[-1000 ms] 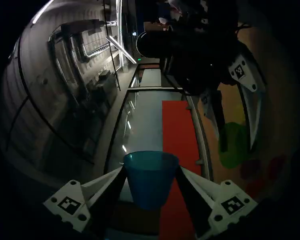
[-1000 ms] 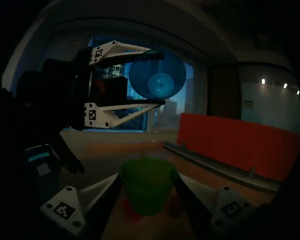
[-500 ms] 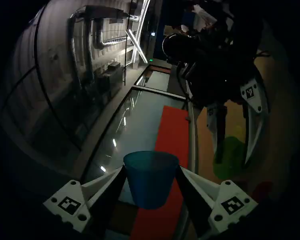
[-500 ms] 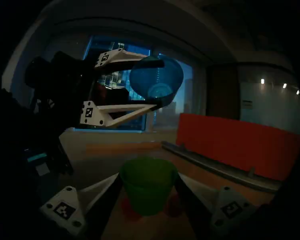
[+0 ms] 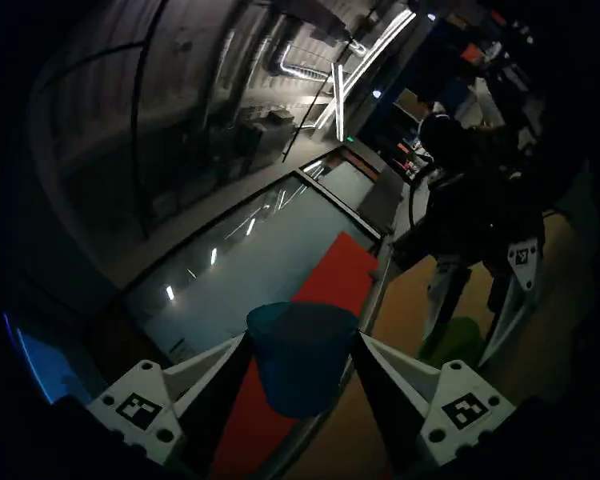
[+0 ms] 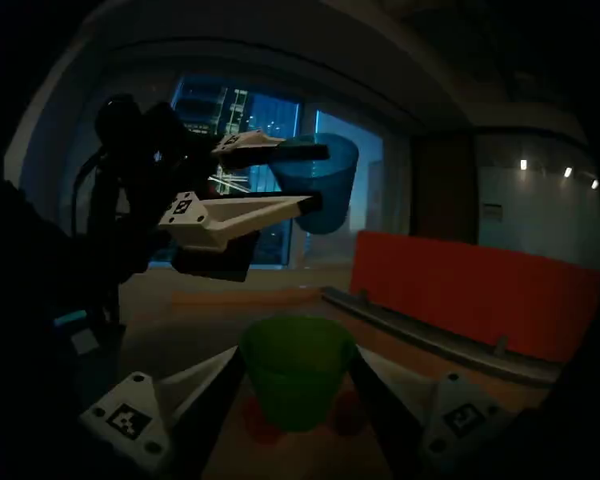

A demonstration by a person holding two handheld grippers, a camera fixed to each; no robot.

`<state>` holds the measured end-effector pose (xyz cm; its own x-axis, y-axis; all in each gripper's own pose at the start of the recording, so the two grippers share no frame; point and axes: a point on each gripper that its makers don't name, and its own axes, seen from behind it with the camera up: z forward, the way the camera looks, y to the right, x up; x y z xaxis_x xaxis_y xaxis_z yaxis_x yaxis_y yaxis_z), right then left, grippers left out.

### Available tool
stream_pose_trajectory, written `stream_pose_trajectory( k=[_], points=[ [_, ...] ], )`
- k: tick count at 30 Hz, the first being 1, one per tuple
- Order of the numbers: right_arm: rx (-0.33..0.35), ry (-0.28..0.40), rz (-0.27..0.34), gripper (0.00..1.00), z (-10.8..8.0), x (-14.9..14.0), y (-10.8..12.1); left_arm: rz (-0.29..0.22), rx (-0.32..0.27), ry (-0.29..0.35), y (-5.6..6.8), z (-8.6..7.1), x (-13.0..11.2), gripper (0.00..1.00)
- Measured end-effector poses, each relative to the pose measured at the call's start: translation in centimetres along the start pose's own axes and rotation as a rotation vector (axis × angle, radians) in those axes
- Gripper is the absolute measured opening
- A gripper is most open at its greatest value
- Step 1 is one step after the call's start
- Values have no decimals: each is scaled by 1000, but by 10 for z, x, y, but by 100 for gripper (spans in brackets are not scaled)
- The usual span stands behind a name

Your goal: Pour water

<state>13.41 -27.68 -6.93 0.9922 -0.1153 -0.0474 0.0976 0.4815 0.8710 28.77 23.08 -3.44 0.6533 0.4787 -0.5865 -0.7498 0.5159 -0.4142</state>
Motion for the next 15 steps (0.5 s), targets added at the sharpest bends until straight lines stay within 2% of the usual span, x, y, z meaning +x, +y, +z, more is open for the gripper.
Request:
stream_pose_trajectory(
  k=[8,15],
  points=[
    [-4,8,-2,96,-1,5,0,-259,-20,28,-3,1,-3,85],
    [-6,16,-1,97,-2,8,2,-473,-32,10,-7,10,-20,85]
  ],
)
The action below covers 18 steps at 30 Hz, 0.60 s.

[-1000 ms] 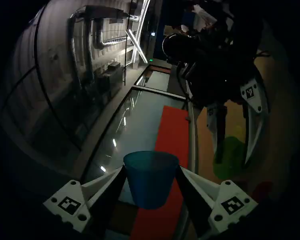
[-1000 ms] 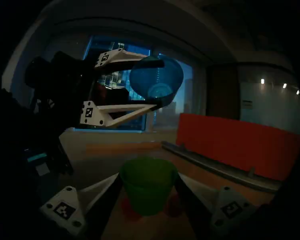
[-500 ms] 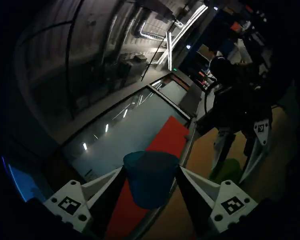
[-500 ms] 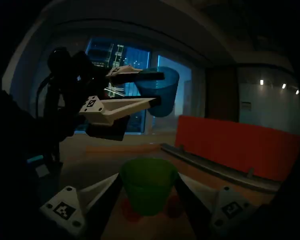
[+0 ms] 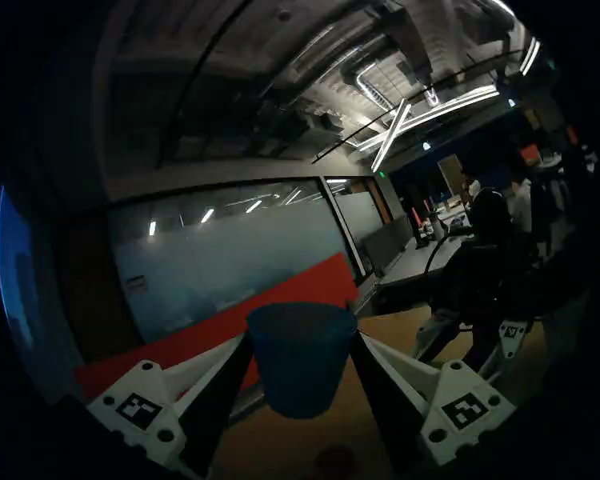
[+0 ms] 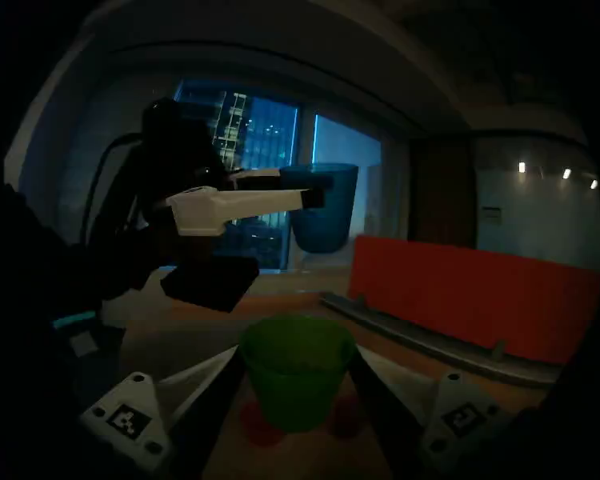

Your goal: Pour water

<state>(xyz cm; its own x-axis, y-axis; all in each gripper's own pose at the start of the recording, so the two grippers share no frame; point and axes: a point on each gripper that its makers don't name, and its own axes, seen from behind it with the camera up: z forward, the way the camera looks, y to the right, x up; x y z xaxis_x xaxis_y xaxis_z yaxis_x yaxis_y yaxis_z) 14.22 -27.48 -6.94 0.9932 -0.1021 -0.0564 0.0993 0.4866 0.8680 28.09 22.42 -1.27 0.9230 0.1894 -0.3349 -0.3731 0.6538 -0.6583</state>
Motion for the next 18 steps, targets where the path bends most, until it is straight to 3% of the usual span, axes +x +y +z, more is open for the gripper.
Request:
stream_pose_trajectory(
  k=[5,9,12,18],
  points=[
    [-2,5,2,97,-2,3,1,-162,-16,-8,-3,6,-10,85],
    [-7,10,6,97,-3,5,3,-257,-27,-18,-5,11,-16,85],
    [-9,14,11,97,-4,7,3,-301,-29,-28,-7,13,-20,85],
    [-12,19,17,97,-6,9,4,-330,-27,-35,-8,12,-25,85]
  ],
)
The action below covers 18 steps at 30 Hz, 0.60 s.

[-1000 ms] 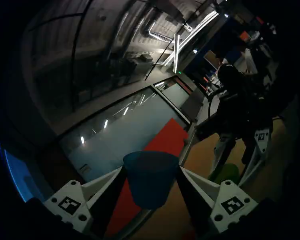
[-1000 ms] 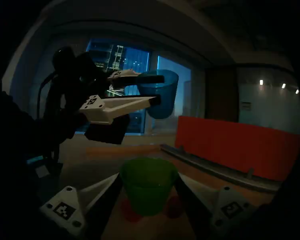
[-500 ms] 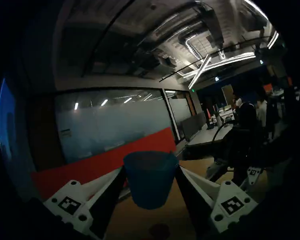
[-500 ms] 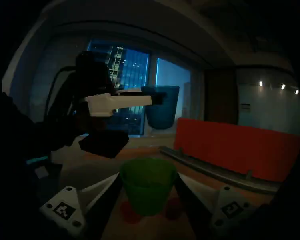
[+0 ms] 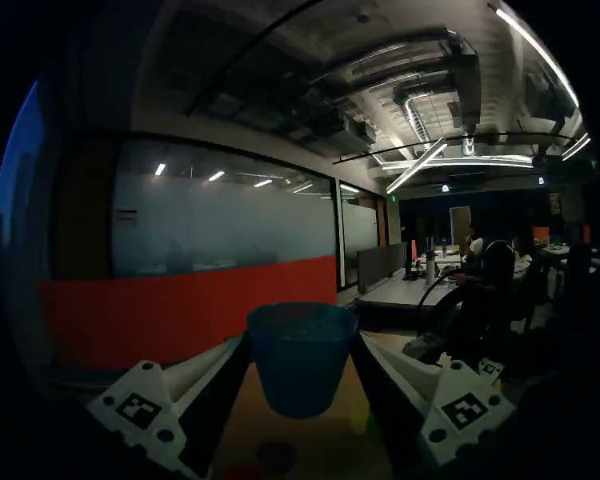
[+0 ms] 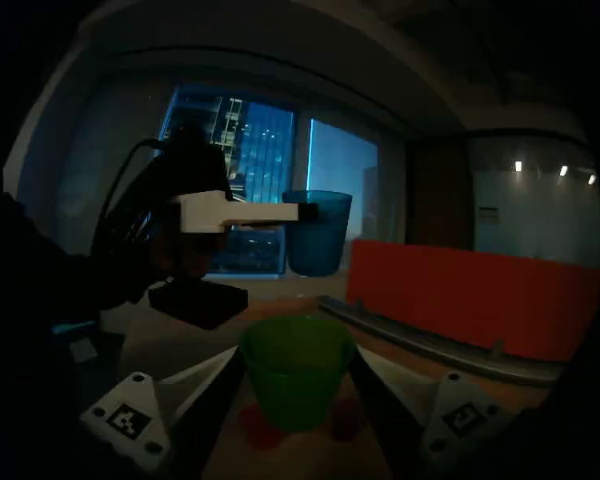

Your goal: Pour water

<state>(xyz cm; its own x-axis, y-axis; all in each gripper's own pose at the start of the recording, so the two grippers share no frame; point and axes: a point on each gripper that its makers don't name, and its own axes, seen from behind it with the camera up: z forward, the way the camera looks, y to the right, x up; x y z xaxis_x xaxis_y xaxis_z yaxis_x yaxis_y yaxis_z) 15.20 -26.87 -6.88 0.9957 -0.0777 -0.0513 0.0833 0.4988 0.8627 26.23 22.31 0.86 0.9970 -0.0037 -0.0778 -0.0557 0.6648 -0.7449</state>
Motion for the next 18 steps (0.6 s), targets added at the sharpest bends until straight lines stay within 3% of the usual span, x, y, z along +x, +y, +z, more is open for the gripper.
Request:
stream_pose_trajectory(
  k=[6,18],
  points=[
    [-14,3,7,97,-4,2,5,-26,7,-19,-2,-5,-7,85],
    [-41,-6,15,97,-17,4,14,-14,30,-44,2,-25,-30,85]
  ],
)
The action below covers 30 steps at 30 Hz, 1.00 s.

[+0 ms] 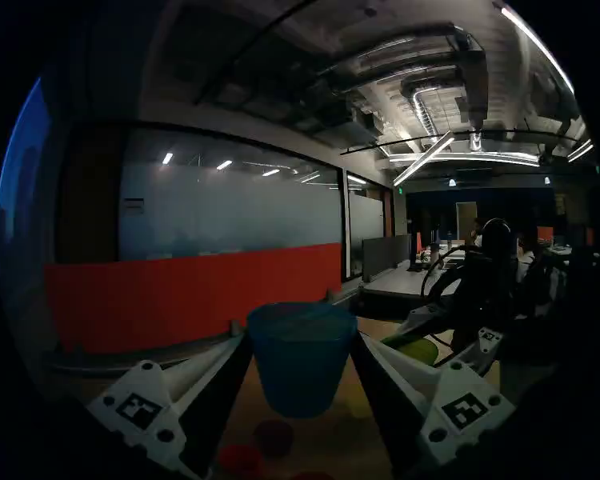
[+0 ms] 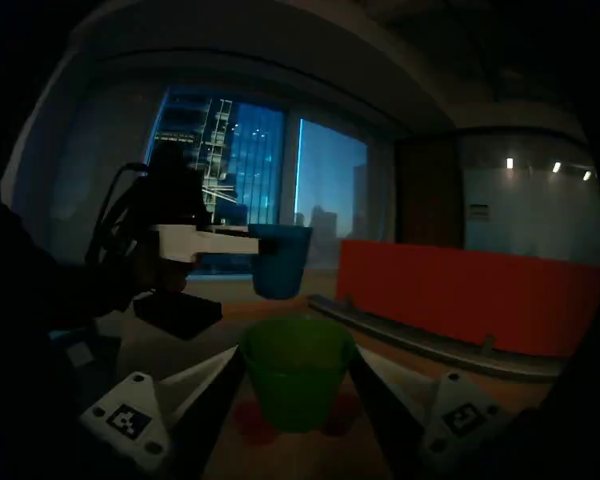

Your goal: Pour water

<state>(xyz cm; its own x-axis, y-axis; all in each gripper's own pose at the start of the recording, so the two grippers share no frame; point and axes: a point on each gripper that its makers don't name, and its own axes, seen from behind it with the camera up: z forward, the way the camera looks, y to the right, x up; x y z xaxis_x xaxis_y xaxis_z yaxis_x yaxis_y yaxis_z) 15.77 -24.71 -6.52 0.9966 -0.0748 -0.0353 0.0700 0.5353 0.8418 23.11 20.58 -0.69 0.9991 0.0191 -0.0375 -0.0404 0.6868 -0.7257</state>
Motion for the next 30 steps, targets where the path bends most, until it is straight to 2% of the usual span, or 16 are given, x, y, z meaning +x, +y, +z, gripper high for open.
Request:
stream_pose_trajectory(
  k=[11,16,24,30],
  points=[
    [-26,-27,-9,97,-16,-2,4,-13,-5,-28,9,-18,-23,85],
    [-44,-34,-3,97,-24,-3,8,-7,-9,-33,18,-25,-35,85],
    [-59,-40,2,97,-33,-3,10,1,-35,-39,32,-29,-46,85],
    [-64,-64,8,97,-40,-10,12,-9,-59,-70,42,-31,-61,85]
  ],
)
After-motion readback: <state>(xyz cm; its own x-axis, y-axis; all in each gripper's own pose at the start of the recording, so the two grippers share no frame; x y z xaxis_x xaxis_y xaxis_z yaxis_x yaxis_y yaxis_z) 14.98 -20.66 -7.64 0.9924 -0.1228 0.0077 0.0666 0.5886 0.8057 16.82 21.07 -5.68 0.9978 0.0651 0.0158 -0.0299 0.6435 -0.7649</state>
